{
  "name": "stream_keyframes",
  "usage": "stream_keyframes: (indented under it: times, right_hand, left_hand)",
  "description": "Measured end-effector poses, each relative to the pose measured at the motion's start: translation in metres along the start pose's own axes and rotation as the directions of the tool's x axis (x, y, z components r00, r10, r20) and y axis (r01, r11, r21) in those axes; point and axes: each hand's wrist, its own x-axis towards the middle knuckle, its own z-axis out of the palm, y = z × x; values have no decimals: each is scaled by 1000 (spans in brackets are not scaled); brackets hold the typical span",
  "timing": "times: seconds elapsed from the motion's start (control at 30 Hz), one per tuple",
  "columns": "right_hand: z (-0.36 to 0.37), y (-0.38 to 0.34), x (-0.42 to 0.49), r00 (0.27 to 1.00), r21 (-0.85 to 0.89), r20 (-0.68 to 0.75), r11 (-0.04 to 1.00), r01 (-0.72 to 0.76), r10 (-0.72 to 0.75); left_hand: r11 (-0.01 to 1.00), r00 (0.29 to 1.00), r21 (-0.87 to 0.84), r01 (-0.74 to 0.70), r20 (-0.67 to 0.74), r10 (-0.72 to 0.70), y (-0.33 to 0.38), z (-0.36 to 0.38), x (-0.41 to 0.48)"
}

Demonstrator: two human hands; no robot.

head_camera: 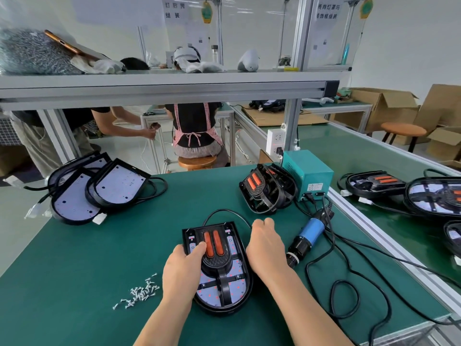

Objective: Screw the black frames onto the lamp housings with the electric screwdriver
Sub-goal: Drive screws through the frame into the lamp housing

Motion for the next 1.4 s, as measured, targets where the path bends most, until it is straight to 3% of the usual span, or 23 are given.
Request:
stream_keyframes:
  times: [0.1, 0.17, 0.23, 0.37, 0.5, 0.6, 0.97, 1.13, 1.4]
  right_hand:
    - [-2, -1, 0, 1000, 318, 21, 948, -24, 18]
    - [-4, -8, -5, 990, 601, 133, 791, -111, 39]
    - [-5, -14, -10, 961, 776, 277, 586, -234, 17]
    - [-5, -14, -9, 880, 862, 462, 287, -418, -108]
    - [-2, -17, -8, 828, 860, 509, 101, -500, -235]
    - [0, -19, -4, 813, 840, 539, 68, -538, -222]
    - [-3, -20, 5, 728, 803, 593, 179, -569, -344]
    - [2, -19, 3, 735, 831, 542, 131, -540, -408]
    - [5, -19, 0, 753, 814, 563, 72, -577, -339]
  left_hand:
    - [1000, 1000, 6, -1, -20, 1, 0, 0, 2]
    - [1000, 999, 15, -8, -35, 8, 1, 2, 2]
    - [1000, 999, 24, -4, -50, 6, 2, 2, 3]
    - [999, 1000, -32, 5, -25, -6, 0, 0, 7]
    - [996, 999, -84, 4, -40, -7, -1, -2, 6]
    - [994, 999, -113, 1, -44, -6, -2, -1, 5]
    - [963, 990, -243, -115, -113, 90, -11, 4, 0]
    - [941, 981, -286, -181, -127, 149, -16, 3, -1]
    - [958, 981, -232, -171, -130, 143, -15, 7, 4]
